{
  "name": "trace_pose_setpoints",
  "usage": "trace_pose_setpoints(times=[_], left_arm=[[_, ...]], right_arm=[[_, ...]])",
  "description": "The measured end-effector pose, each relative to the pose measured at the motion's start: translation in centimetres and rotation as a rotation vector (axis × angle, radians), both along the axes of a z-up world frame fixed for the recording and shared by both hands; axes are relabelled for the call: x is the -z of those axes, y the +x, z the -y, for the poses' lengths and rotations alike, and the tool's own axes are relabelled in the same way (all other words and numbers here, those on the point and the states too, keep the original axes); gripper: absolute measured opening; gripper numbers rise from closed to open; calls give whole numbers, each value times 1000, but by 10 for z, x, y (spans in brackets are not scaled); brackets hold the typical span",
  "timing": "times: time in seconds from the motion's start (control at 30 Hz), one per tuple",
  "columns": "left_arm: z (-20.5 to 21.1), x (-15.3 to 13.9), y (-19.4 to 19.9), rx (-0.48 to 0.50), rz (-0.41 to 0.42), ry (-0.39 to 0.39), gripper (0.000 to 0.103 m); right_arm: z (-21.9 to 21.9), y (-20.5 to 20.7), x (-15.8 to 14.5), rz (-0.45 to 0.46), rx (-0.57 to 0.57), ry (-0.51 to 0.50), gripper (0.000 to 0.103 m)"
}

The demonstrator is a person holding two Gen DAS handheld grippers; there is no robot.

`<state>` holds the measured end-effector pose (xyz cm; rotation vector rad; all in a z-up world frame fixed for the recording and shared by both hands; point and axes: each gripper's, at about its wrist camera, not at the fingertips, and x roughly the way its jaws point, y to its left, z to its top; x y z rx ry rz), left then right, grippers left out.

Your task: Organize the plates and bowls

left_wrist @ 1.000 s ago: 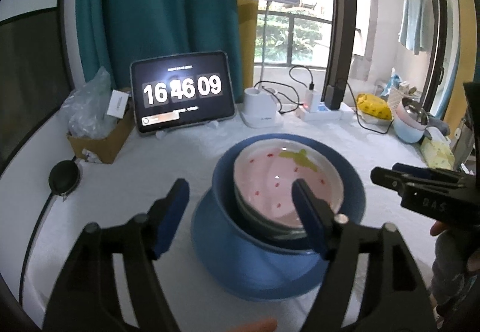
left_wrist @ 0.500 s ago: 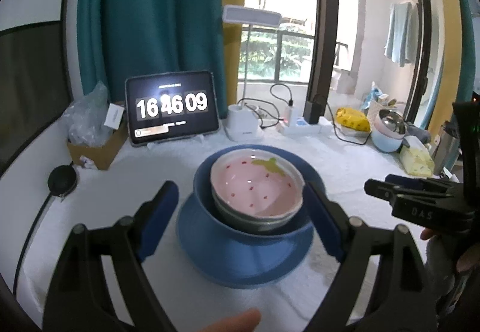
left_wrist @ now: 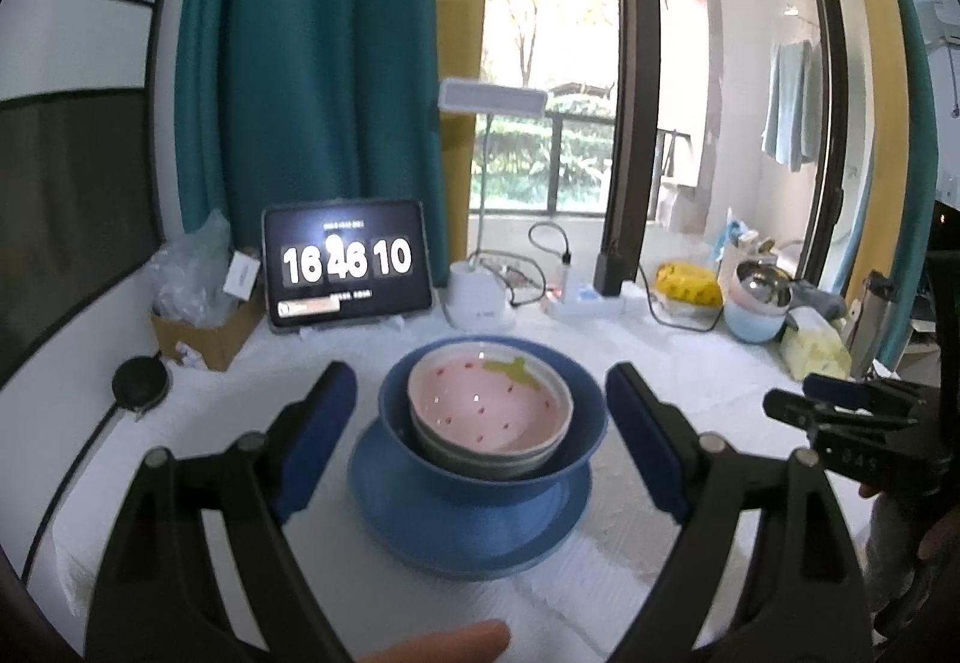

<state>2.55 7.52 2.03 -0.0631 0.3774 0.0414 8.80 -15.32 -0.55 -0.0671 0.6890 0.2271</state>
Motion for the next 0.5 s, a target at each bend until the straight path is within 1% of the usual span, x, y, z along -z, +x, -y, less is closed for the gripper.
trace_pose_setpoints(times=[0.2, 0.3, 0.4, 0.5], left_arm=[[9, -8, -10, 20, 33, 11, 86], [13, -10, -15, 38, 48, 7, 86], [19, -12, -19, 57, 61, 6, 86], [22, -14, -22, 63, 74, 5, 86]], right_arm=[[19, -17, -8, 41, 23, -1, 54], [28, -26, -13, 87, 34, -5, 54], [33, -36, -19, 145, 60, -41, 54], [38, -46, -24, 188, 83, -57, 54]])
